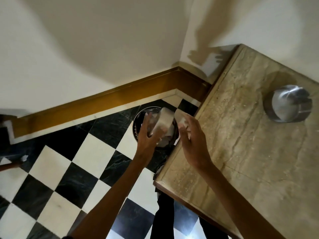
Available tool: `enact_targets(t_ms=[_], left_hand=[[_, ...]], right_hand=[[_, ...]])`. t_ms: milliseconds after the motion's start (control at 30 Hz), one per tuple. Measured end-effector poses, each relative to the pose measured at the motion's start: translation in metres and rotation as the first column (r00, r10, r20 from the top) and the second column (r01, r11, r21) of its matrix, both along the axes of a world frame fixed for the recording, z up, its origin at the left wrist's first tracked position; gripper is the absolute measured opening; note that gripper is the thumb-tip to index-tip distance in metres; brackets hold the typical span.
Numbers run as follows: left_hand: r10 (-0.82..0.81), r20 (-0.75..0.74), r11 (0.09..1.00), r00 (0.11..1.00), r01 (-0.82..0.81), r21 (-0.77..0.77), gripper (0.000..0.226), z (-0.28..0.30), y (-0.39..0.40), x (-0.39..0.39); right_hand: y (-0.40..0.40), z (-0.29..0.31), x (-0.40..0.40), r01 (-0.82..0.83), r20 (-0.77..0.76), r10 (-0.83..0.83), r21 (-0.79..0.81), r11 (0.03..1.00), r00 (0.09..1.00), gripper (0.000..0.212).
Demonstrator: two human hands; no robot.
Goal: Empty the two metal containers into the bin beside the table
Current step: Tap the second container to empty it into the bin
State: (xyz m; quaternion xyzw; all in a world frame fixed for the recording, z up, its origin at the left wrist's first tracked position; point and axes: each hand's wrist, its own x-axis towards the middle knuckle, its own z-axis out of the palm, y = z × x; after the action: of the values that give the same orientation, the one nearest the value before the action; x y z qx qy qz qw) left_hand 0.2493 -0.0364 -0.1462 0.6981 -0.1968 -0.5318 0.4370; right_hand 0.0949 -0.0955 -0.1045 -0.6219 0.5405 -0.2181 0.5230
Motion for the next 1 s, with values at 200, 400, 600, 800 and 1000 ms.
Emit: enact_targets(t_ms=[200, 400, 600, 800, 1000], left_hand=[[0.18, -0.754, 0.983, 0.632, -0.144, 0.114, 0.086, 0.064, -0.015, -0.067], [0.188, -0.652, 0.969, 0.735, -0.029, 0.246, 0.067, 0.08, -0.031, -0.148], [0.2, -0.46, 0.918, 0.865, -0.002, 0.397, 0.027, 0.084, -0.053, -0.264], [-0.025, -0.257, 0.944, 0.966, 0.107, 0.311, 0.032, 0.062, -0.083, -0.369], [0.0, -0.291, 0.959, 0.957, 0.083, 0.271, 0.034, 0.054, -0.132, -0.41]], right_hand=[[-0.009, 0.019, -0.064, 0.102, 0.072, -0.116, 0.171, 0.98, 0.991, 0.034], [-0.012, 0.029, -0.164, 0.227, -0.087, -0.219, 0.102, 0.969, 0.972, 0.025], [-0.013, 0.025, -0.277, 0.357, -0.345, -0.298, 0.122, 0.926, 0.89, 0.017], [-0.031, 0.026, -0.366, 0.615, -0.373, -0.545, 0.095, 0.783, 0.751, 0.014], [-0.074, 0.015, -0.397, 0.703, -0.393, -0.623, 0.09, 0.706, 0.676, 0.012]])
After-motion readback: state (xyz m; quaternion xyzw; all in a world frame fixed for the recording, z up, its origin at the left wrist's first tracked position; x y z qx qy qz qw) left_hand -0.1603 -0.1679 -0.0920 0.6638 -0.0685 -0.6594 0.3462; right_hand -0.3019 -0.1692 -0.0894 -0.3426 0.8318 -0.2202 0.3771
